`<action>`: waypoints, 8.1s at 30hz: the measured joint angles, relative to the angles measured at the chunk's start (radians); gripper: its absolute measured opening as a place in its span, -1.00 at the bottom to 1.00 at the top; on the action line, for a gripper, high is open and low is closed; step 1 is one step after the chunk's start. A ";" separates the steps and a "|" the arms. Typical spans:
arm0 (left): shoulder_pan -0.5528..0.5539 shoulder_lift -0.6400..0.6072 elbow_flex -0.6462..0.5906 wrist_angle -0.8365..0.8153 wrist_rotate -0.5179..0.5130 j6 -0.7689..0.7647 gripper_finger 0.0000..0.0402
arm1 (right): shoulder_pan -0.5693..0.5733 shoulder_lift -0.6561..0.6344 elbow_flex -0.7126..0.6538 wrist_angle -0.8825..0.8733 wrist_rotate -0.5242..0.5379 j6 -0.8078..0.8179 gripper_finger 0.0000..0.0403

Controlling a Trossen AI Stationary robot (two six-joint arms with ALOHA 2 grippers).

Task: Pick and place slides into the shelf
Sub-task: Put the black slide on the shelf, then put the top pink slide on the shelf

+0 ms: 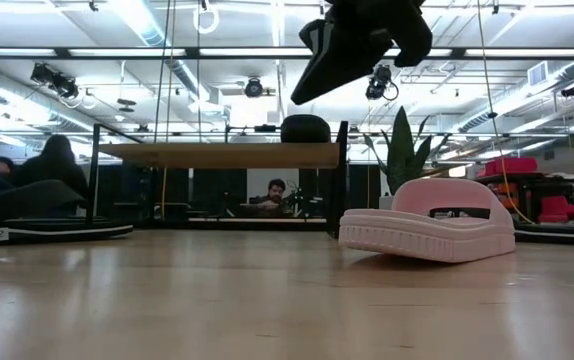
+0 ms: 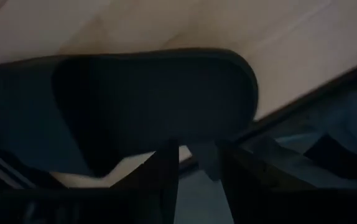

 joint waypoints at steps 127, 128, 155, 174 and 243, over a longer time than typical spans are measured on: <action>0.732 -0.059 0.657 -0.426 -1.196 1.632 -1.00 | 0.127 -0.367 0.000 -0.727 0.732 0.891 -0.94; 0.751 -0.067 0.635 -0.426 -1.205 1.649 -1.00 | 0.127 -0.367 0.000 -0.730 0.732 0.893 -0.94; 1.121 -0.204 -0.106 0.563 -1.101 2.251 -1.00 | 0.153 -0.366 0.000 -0.738 0.732 0.944 -0.94; 1.187 -0.204 -0.107 0.615 -0.810 2.241 -0.80 | 0.153 -0.366 0.000 -0.738 0.731 0.945 -0.94; 0.552 -0.234 -0.049 0.600 -0.576 1.837 -0.11 | 0.508 -0.366 -0.440 -0.347 0.159 1.404 -0.52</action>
